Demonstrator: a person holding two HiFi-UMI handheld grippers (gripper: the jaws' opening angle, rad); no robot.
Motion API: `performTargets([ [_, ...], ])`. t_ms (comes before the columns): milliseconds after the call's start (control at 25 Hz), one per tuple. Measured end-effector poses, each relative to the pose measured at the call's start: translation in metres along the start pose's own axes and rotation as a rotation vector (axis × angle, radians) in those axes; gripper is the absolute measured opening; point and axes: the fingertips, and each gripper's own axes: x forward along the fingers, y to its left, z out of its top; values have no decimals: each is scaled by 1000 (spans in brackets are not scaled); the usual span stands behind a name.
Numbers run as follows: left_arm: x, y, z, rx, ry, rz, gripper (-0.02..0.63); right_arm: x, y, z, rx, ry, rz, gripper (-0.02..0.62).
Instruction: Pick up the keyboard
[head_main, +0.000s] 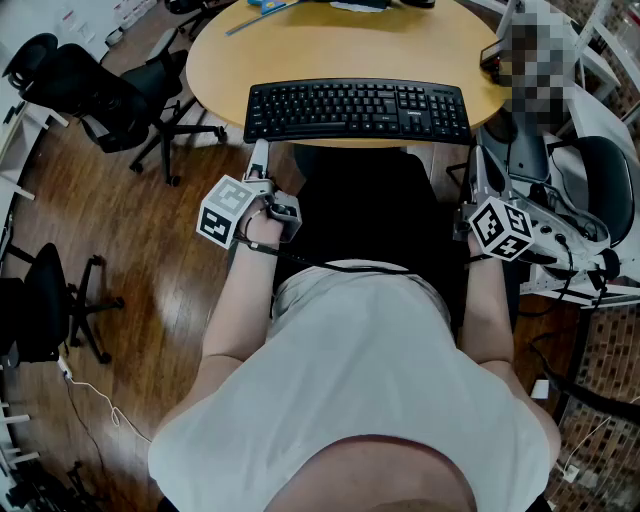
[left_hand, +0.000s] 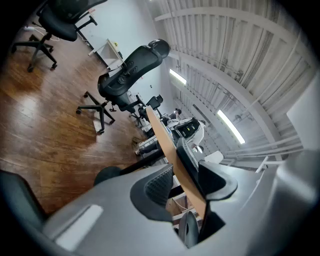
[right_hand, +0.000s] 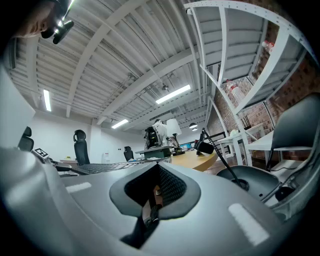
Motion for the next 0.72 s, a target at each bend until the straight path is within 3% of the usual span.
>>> performTargets([
  [120, 11, -6, 12, -51, -47, -23, 451, 1, -4, 3, 4, -12, -12, 3],
  [400, 33, 3, 10, -232, -41, -36, 468, -1, -3, 6, -8, -35, -15, 3],
  [720, 34, 1, 7, -310, -12, -23, 419, 1, -3, 2, -5, -23, -12, 3],
])
